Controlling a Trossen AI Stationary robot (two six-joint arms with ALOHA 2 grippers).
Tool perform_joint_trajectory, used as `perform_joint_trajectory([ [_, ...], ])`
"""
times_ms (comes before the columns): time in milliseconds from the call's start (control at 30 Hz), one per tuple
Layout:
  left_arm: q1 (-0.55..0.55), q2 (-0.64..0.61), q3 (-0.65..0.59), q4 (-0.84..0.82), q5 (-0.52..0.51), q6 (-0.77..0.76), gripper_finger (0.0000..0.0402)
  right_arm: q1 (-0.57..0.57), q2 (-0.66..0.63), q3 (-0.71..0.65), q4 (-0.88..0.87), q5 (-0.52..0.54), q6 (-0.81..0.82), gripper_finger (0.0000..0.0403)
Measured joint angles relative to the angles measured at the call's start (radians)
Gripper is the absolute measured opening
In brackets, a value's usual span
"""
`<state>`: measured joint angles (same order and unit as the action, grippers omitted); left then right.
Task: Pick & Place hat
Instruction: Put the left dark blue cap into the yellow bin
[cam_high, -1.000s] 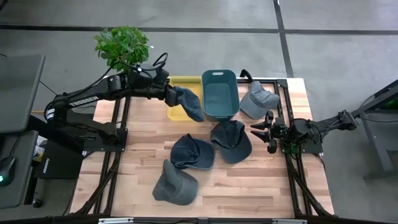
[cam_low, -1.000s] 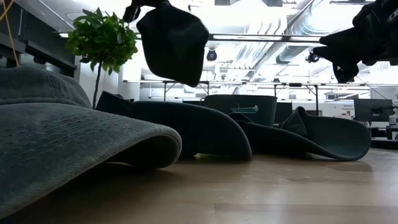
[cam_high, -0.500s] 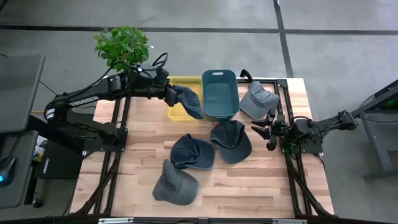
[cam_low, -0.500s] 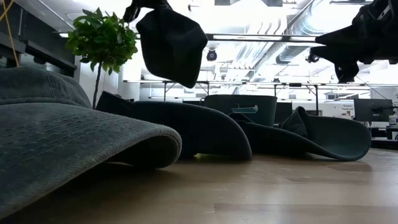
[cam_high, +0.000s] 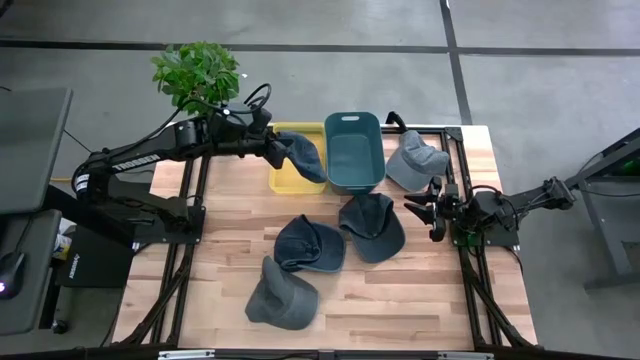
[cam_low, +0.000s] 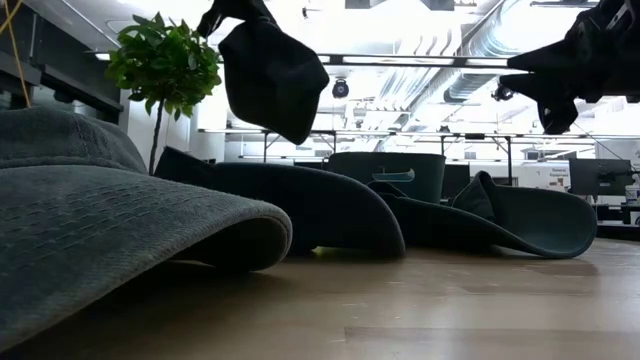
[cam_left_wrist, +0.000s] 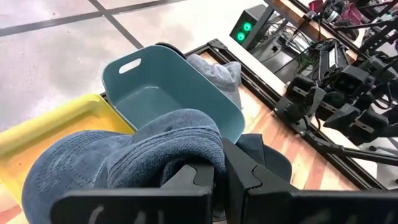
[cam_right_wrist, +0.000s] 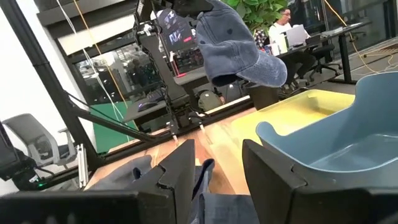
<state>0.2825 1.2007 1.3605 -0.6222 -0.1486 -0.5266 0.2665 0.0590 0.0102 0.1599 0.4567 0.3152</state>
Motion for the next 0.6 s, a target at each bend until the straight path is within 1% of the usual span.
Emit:
perform_joint_trajectory([
  [67,0.0,0.0,-0.002,0.005,0.001,0.002,0.0,0.0,0.0,0.0,0.013,0.0,0.0,0.0128],
  [133,0.0,-0.001,-0.035,0.067,0.02,0.0,0.0,0.0,0.0,0.0,0.028,0.0,-0.001,0.0128],
  [233,0.0,-0.01,-0.134,0.203,0.079,-0.036,0.0,0.0,0.0,0.0,0.048,0.0,-0.001,0.0128],
  [300,0.009,-0.029,-0.21,0.267,0.096,-0.059,0.0,0.0,0.0,0.0,0.047,-0.001,-0.001,0.0128],
  [467,0.067,-0.069,-0.39,0.489,0.163,-0.107,0.0,0.0,0.0,0.0,0.048,-0.002,0.0,0.0128],
  [600,0.122,-0.081,-0.483,0.644,0.197,-0.153,0.0,0.0,0.0,0.0,0.048,-0.003,0.001,0.0128],
])
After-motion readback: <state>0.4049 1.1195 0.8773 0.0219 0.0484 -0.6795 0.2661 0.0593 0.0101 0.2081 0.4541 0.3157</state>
